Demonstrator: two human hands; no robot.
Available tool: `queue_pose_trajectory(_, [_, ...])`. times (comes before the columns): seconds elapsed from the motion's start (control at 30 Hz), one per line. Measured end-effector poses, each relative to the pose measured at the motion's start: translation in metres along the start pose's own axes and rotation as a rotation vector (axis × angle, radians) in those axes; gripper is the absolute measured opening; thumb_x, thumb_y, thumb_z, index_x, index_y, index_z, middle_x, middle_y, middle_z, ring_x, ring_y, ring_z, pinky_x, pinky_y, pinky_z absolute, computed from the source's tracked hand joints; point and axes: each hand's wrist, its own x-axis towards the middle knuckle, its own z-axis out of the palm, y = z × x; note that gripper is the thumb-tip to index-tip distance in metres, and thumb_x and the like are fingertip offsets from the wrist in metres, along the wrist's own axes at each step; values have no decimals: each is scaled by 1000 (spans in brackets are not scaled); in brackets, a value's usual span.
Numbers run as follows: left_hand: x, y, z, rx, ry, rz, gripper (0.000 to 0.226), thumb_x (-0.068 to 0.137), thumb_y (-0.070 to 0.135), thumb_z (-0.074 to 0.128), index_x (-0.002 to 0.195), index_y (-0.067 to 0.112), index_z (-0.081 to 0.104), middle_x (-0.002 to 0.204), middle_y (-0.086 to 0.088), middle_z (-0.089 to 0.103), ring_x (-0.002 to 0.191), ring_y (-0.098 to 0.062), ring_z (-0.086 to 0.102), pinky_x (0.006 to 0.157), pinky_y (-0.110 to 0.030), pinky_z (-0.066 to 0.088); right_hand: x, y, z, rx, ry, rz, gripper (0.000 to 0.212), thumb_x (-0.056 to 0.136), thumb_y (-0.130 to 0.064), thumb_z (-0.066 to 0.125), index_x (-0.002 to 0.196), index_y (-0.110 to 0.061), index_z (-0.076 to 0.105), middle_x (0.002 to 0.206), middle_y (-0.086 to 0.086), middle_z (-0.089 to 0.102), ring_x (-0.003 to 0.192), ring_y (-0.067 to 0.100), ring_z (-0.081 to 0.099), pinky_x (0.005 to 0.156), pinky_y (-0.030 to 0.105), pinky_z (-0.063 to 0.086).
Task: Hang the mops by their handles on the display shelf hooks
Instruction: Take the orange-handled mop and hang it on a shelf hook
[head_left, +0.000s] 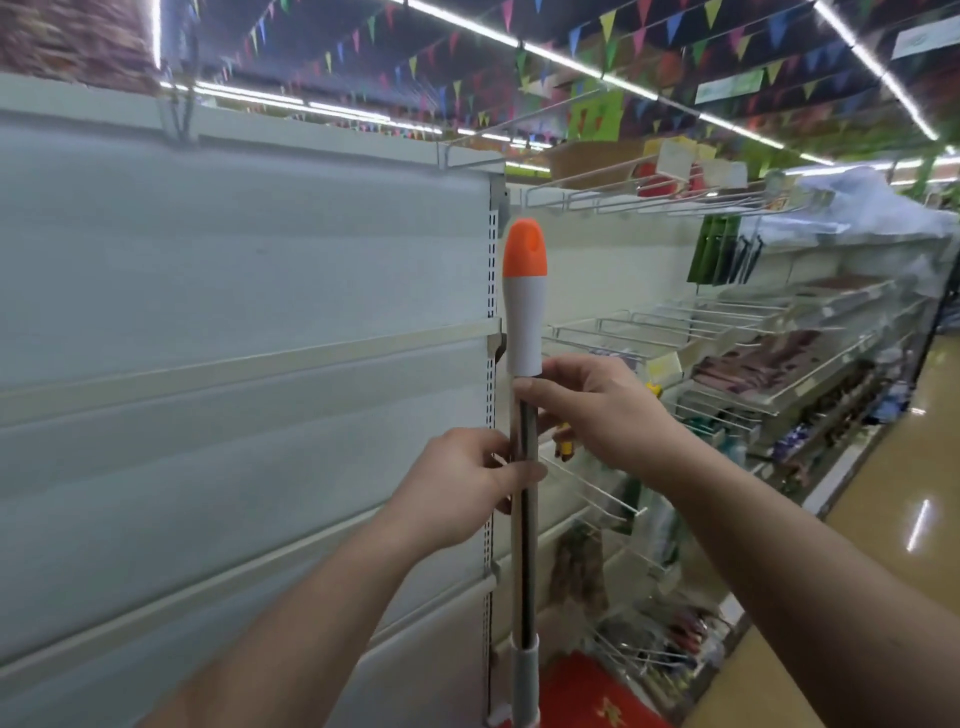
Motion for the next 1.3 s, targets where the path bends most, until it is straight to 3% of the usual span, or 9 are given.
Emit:
queue_pose_trajectory(0.07, [14, 2, 6, 9, 5, -7, 23, 85, 42, 79, 86, 19, 77, 78, -6, 80, 69, -16, 77, 84, -47, 62, 12, 9, -10, 21, -13, -14, 19, 98, -32, 67, 103, -17, 78, 94, 5, 81, 85, 22, 78, 76, 39, 55])
queue_pose_trajectory(0.2, [39, 7, 19, 15, 18, -28, 36, 77, 52, 74, 88, 18, 77, 87, -7, 82, 77, -23, 79, 88, -53, 60, 35, 27, -30, 53, -55, -46, 15, 96, -33, 69, 102, -22, 78, 92, -1, 81, 79, 12, 75, 75, 35, 56])
queue_pose_trajectory(0.33, [60, 20, 34, 30, 72, -63, 37, 73, 55, 73, 87, 20, 75, 86, -10, 81, 81, -29, 78, 88, -51, 60, 55, 42, -57, 156, -97, -134, 14, 97, -22, 70, 100, -10, 77, 84, 2, 80, 65, 2, 72, 59, 12, 51])
queue_pose_trajectory(0.4, [70, 31, 42, 48, 102, -83, 31, 78, 50, 73, 86, 20, 74, 86, -11, 81, 83, -30, 78, 85, -47, 57, 66, 50, -71, 192, -121, -172, 13, 96, -20, 71, 97, -9, 77, 82, 4, 80, 63, 2, 72, 56, 9, 49])
queue_pose_trajectory(0.57, [92, 66, 60, 136, 211, -144, 11, 95, 33, 68, 97, 24, 74, 91, -7, 82, 84, -20, 78, 76, -37, 51, 98, 61, -105, 234, -190, -261, 10, 95, -27, 73, 92, -18, 76, 82, 4, 81, 64, 3, 73, 54, 11, 49])
queue_pose_trajectory(0.77, [111, 101, 76, 175, 314, -226, 21, 98, 26, 66, 110, 11, 74, 98, -13, 81, 87, -24, 78, 58, -9, 45, 127, 66, -131, 261, -263, -300, 15, 93, -34, 74, 93, -19, 77, 83, 2, 81, 72, 10, 76, 62, 20, 52])
queue_pose_trajectory(0.93, [116, 113, 82, 211, 362, -304, 26, 99, 27, 65, 115, 8, 71, 107, -16, 79, 94, -26, 78, 67, -22, 49, 141, 67, -134, 246, -317, -331, 17, 93, -36, 73, 95, -19, 78, 85, 2, 82, 76, 14, 78, 67, 26, 54])
queue_pose_trajectory(1.1, [117, 122, 81, 215, 405, -328, 25, 100, 25, 64, 115, 6, 71, 107, -14, 79, 93, -25, 78, 67, -23, 49, 149, 60, -134, 245, -335, -335, 17, 94, -36, 73, 95, -20, 77, 86, 0, 81, 74, 14, 79, 66, 25, 53])
queue_pose_trajectory(1.3, [123, 124, 73, 207, 424, -312, 22, 100, 26, 64, 109, 8, 72, 106, -13, 80, 91, -25, 79, 72, -28, 50, 160, 53, -132, 245, -307, -336, 20, 92, -38, 73, 91, -19, 77, 85, -1, 81, 71, 13, 79, 77, 38, 59])
